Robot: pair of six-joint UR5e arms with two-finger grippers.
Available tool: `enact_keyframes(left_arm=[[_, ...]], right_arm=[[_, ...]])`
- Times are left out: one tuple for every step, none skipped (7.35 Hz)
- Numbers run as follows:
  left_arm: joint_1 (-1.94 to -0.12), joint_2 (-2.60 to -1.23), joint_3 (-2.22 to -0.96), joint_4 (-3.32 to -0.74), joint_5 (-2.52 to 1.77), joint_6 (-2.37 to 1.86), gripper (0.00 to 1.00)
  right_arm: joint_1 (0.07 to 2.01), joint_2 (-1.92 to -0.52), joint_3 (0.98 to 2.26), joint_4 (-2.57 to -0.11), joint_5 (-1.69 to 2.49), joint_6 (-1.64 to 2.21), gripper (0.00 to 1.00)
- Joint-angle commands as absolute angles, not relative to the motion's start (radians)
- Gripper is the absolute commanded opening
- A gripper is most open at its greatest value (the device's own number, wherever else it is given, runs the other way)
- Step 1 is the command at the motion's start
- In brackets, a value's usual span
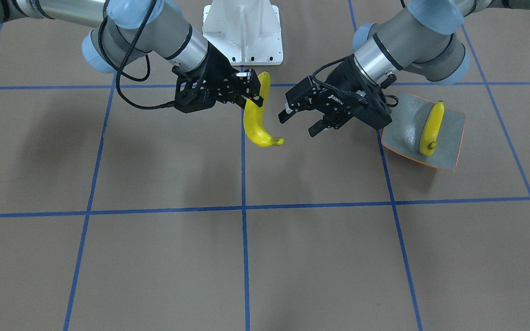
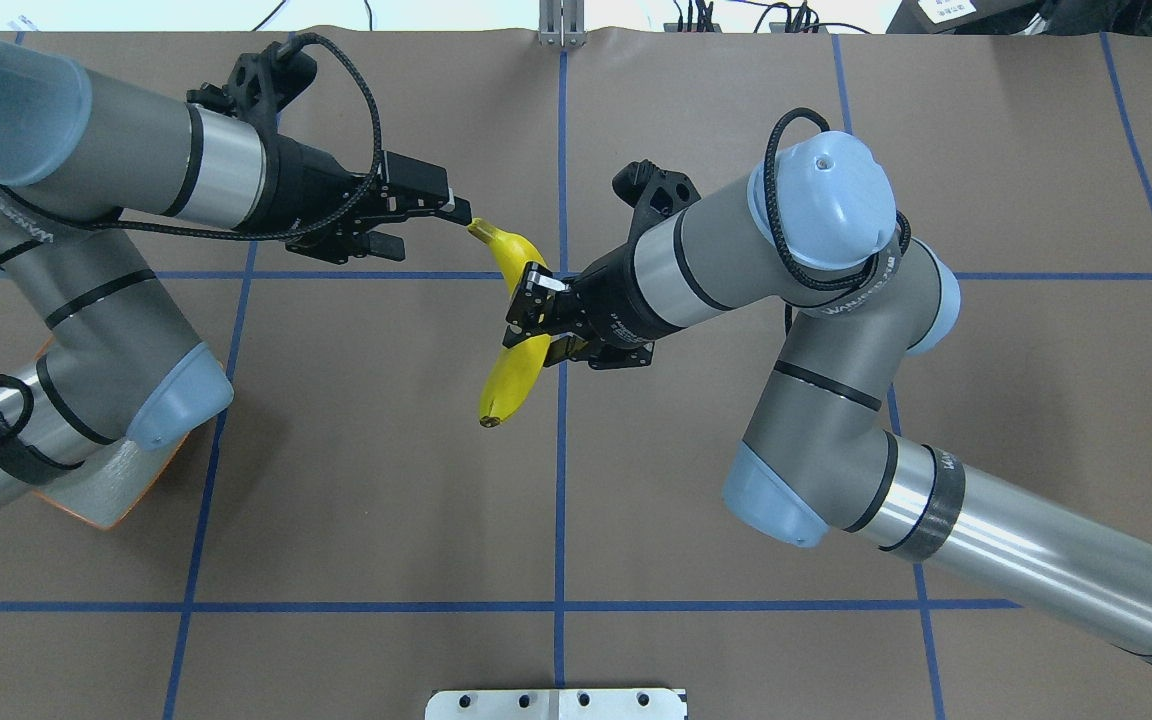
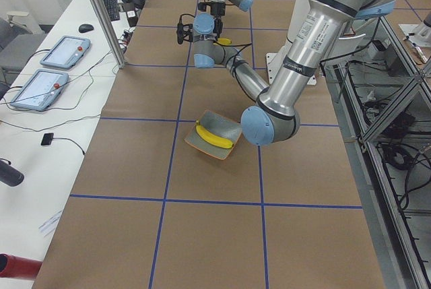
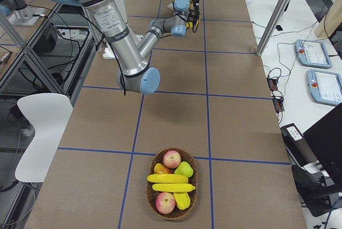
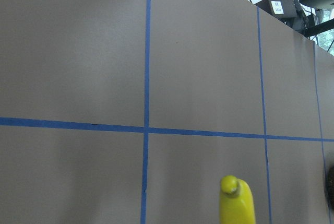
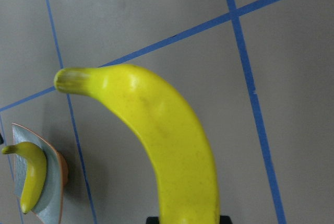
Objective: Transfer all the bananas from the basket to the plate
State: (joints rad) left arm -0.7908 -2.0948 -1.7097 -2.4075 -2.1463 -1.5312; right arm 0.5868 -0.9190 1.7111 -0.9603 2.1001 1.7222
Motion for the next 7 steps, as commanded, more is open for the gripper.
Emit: enact_keyframes(left_arm=[[-0.775,-2.115,-1.689,-2.41,-2.141,-1.549,0.99],[-0.766,-2.123,-1.687,-2.41,-2.138,-1.578,0.99],[-0.761,-2.125,-1.686,-2.41,-2.138,-1.578,0.99],[-0.759,-2.128,-1.684,-2.41,-2.138,-1.578,0.99],[-0.758,-2.128,-1.678,-2.41,-2.137,-1.578,0.98],[-0.758,-2.128,-1.678,-2.41,-2.138,-1.58,0.96],[-0.755,-2.128,-1.678,-2.41,-2.138,-1.582,0.93]], right_arm=[[0.58,-0.89,1.71,-0.96,2.085,1.756,0.0],[0.578,-0.879,1.71,-0.959,2.071,1.761,0.0],[0.578,-0.87,1.71,-0.96,2.068,1.769,0.0],[0.578,-0.861,1.71,-0.959,2.053,1.779,0.0],[0.577,-0.848,1.71,-0.959,2.046,1.796,0.0],[0.577,-0.845,1.71,-0.959,2.04,1.798,0.0],[0.577,-0.844,1.71,-0.959,2.034,1.798,0.0]])
